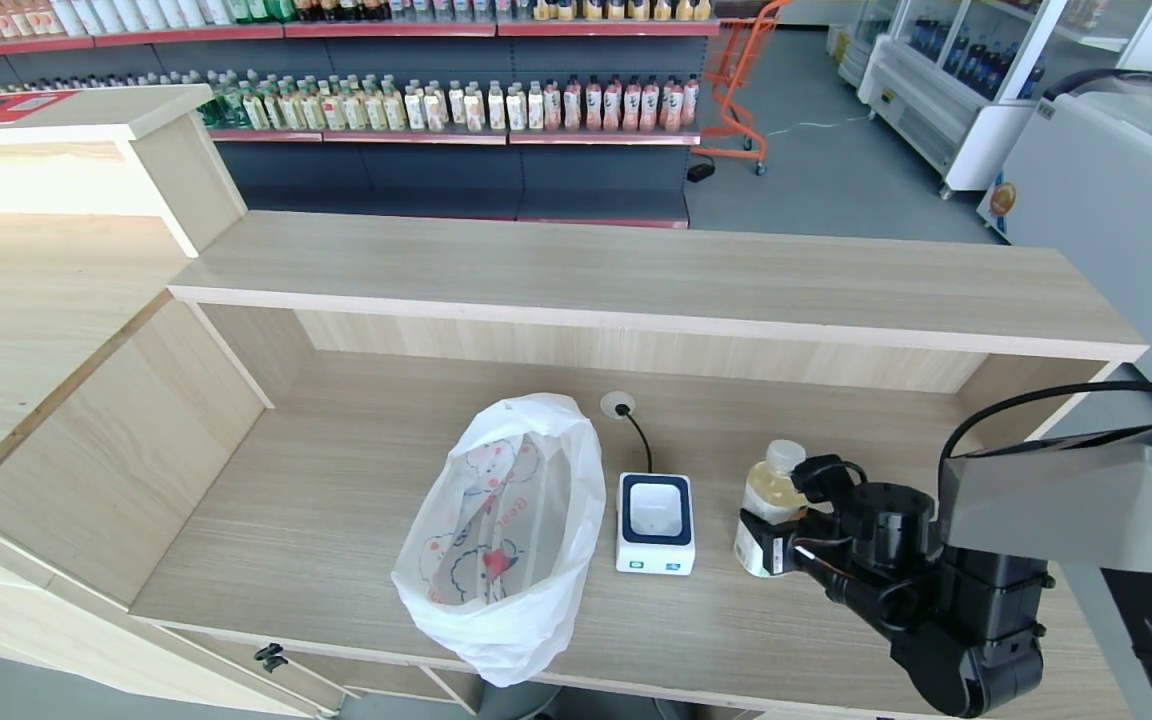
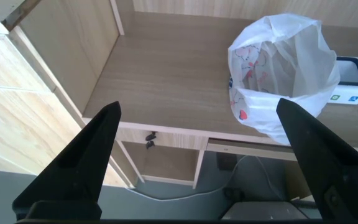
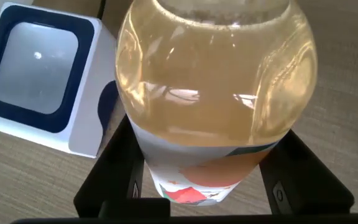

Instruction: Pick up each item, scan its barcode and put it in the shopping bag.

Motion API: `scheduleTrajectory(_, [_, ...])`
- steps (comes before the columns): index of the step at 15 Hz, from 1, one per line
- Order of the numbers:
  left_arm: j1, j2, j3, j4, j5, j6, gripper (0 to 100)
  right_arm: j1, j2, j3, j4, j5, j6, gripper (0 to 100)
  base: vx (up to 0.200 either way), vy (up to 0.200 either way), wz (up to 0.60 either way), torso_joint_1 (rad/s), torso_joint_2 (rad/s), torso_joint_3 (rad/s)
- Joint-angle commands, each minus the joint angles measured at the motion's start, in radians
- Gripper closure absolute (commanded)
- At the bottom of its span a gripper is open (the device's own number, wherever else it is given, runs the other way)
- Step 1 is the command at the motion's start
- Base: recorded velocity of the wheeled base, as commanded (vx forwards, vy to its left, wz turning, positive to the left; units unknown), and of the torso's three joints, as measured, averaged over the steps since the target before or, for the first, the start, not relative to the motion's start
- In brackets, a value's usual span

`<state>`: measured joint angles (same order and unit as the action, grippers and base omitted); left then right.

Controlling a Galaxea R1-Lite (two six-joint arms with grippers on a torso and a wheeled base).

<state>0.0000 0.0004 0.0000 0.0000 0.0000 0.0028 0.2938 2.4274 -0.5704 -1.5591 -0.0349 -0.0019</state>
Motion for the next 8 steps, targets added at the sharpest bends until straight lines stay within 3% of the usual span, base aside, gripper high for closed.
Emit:
scheduleTrajectory(1, [0.0, 0.0, 0.0, 0.0, 0.0, 0.0, 0, -0.021, -0.116, -0.019, 0.002, 0.021, 0.051, 100, 0.0, 0.0, 0.0, 0.0, 0.0, 0.0])
scheduleTrajectory(3, [0.0, 0.0, 0.0, 0.0, 0.0, 0.0, 0, -0.051, -0.341, -0.029, 0.16, 0.151, 0.106, 100, 0.0, 0.0, 0.0, 0.0, 0.0, 0.0])
scheduleTrajectory(6, [0.0, 0.0, 0.0, 0.0, 0.0, 0.0, 0, -0.11, -0.742, -0.026, 0.554, 0.527, 0.188, 100, 0.0, 0.0, 0.0, 0.0, 0.0, 0.0])
scheduleTrajectory(8, [0.0, 0.0, 0.0, 0.0, 0.0, 0.0, 0, -0.13, -0.883, -0.022, 0.732, 0.725, 0.191, 100, 0.0, 0.0, 0.0, 0.0, 0.0, 0.0])
